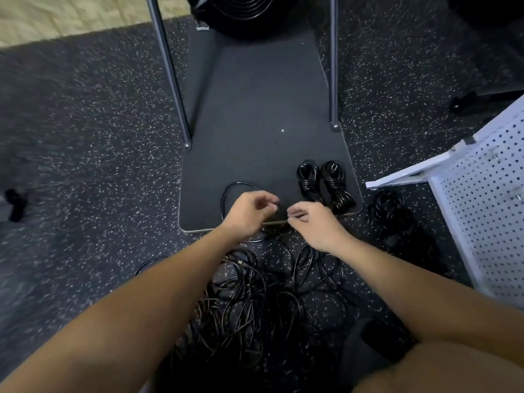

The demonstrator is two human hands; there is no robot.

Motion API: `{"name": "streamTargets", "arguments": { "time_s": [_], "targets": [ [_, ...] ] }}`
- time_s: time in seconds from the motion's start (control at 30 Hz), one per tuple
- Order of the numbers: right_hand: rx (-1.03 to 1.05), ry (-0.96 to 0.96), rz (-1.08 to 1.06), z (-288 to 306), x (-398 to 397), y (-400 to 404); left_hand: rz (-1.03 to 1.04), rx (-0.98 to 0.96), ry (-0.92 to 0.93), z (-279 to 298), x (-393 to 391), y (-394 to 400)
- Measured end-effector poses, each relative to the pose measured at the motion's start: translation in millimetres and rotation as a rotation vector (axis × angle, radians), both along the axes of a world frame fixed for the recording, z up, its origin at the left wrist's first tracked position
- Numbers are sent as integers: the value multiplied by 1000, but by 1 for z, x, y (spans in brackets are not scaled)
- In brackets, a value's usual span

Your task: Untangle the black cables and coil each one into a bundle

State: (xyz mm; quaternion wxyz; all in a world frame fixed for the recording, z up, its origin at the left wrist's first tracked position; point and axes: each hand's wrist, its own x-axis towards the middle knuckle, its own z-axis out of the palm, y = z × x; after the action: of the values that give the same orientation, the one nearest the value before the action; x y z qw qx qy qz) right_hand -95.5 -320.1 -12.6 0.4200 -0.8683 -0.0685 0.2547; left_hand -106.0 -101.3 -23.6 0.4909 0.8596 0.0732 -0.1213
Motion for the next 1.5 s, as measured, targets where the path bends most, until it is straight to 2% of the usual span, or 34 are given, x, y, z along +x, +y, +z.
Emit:
{"name": "streamTargets", "arguments": {
  "time_s": [0.23, 0.4, 0.57, 0.63, 0.8, 0.97, 1.13, 1.2, 1.27, 1.33, 1.43, 1.5],
  "targets": [
    [-74, 80, 284, 19, -50, 33, -42, 138, 96, 6, -101, 49],
    [-191, 167, 433, -18, -85, 59, -117, 318, 158, -27, -150, 54],
    [-221, 254, 360, -65, -118, 65, -87, 297, 225, -65, -172, 44],
    [-149, 299, 314, -78, -126, 66, -83, 277, 224, -74, -175, 38],
    [-17, 259, 48, -72, -118, 65, -69, 270, 143, -66, -176, 34],
    [101, 200, 102, 5, -89, 72, -138, 431, -149, 9, -133, 54],
    [159, 10, 168, 123, -57, 80, -279, 539, -436, 117, -88, 74],
    [226, 48, 163, 167, -42, 81, -312, 609, -486, 170, -74, 79],
    [287, 123, 246, 209, -32, 85, -220, 645, -507, 223, -64, 85],
    [223, 163, 385, 239, -33, 91, -70, 629, -569, 268, -55, 93],
    [63, 196, 548, 260, -60, 104, 108, 507, -590, 322, -50, 106],
    [16, 232, 572, 255, -76, 110, 134, 497, -551, 335, -47, 114]
  ]
}}
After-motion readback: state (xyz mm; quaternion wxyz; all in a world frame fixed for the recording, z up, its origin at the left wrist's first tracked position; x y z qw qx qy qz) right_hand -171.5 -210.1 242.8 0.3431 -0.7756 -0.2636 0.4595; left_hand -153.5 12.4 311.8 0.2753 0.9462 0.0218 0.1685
